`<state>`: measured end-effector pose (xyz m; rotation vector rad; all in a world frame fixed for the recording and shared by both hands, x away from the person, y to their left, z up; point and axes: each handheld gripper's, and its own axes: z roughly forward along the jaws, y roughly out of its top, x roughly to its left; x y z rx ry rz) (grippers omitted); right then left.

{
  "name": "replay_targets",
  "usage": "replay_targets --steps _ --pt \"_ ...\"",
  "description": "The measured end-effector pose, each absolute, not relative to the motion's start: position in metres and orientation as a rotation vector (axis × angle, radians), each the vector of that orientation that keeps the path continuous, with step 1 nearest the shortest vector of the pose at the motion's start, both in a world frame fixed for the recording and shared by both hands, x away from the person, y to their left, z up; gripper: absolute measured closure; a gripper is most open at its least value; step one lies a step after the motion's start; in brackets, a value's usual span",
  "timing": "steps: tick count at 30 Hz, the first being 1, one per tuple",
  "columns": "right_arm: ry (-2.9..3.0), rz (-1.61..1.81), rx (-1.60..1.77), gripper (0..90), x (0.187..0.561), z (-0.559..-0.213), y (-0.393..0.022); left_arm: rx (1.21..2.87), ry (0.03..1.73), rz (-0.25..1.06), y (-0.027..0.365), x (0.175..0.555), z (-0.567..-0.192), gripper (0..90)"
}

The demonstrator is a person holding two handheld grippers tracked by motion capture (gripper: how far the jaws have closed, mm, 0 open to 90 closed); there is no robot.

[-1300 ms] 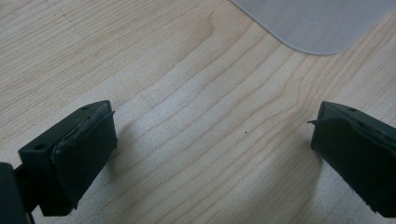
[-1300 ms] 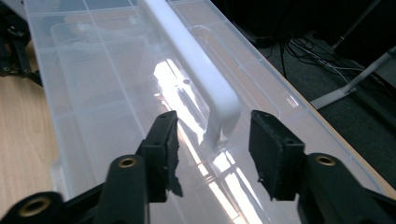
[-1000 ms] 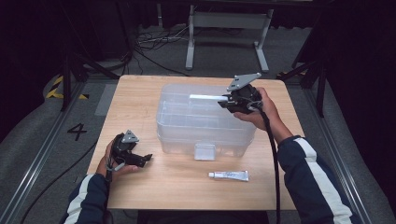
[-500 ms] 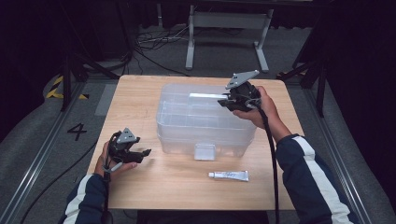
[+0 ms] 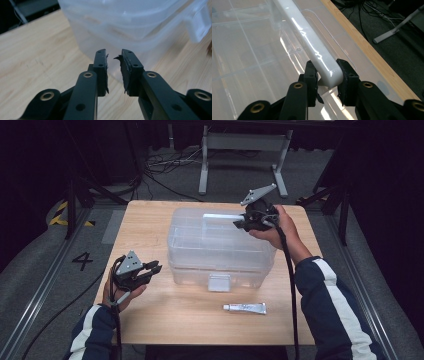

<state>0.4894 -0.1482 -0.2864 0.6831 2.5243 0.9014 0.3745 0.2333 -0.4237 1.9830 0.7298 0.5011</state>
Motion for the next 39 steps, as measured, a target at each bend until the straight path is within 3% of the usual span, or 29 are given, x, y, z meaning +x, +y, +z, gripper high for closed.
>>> replay_targets --steps 8,27,29,39 --pt "2.519 0.868 0.749 70.5 0.501 -0.278 -0.144 1.98 0.702 0.496 0.223 0.379 -0.419 89.3" --pt "2.517 0.811 0.754 69.5 0.5 -0.272 -0.141 1.94 0.677 0.45 0.209 0.393 -0.417 89.5" --pt "2.495 0.825 0.739 61.3 0.496 -0.268 -0.146 1.94 0.68 0.449 0.21 0.393 -0.417 89.5" --pt "2.376 0.916 0.652 52.6 0.467 -0.254 -0.201 1.976 0.674 0.464 0.209 0.392 -0.416 89.0"
